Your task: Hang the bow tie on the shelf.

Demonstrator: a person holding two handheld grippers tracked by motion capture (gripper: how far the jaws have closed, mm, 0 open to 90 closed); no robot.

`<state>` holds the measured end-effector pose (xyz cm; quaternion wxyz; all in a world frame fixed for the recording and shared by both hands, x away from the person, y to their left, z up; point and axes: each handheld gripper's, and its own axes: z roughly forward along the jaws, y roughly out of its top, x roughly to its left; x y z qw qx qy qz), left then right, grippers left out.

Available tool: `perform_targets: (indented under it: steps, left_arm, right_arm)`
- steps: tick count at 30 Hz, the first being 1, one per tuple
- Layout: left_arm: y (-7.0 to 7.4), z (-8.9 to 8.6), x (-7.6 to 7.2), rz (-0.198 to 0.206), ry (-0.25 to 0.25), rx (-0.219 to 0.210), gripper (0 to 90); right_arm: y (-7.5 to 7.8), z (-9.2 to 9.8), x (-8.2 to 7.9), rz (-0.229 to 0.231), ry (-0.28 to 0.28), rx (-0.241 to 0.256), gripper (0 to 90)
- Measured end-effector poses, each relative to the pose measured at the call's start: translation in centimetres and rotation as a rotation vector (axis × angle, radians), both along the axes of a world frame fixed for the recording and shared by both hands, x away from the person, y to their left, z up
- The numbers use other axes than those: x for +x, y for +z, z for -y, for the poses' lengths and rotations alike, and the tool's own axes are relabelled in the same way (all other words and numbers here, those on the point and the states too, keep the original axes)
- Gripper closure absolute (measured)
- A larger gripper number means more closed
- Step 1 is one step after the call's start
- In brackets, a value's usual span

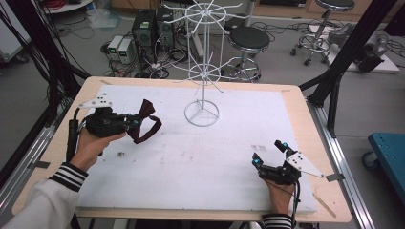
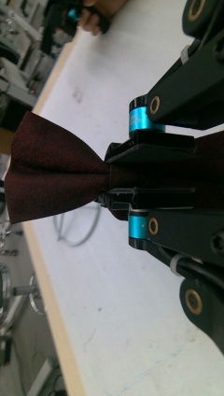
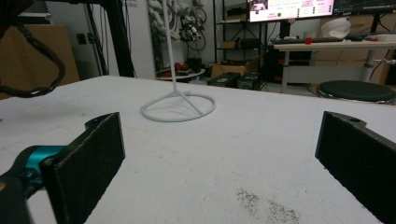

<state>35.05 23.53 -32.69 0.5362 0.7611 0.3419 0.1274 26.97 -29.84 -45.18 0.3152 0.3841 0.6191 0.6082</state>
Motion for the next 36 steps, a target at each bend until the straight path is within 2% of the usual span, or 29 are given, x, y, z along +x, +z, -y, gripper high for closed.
perform_targets:
  steps: [3,14,23,26,36]
  left_arm:
    - [0.6,0.3,0.4,0.015,0.019,0.007,76.8]
    - [2.8,1.6,1.6,0.067,0.059,-0.010,76.8]
    - [3.9,2.3,2.9,0.091,0.086,-0.016,76.8]
    - [4.4,2.8,3.4,0.100,0.098,-0.005,76.8]
    - [5.6,4.4,5.0,0.126,0.112,-0.011,76.8]
  right_arm:
    - [0.0,0.0,0.0,0.001,0.001,0.000,0.7]
    - [0.0,0.0,0.0,0.001,0.002,-0.001,0.7]
    - [0.0,0.0,0.0,0.001,0.002,-0.001,0.7]
    - [0.0,0.0,0.0,-0.001,0.003,0.001,0.7]
    - [0.0,0.0,0.0,-0.001,0.006,0.007,0.7]
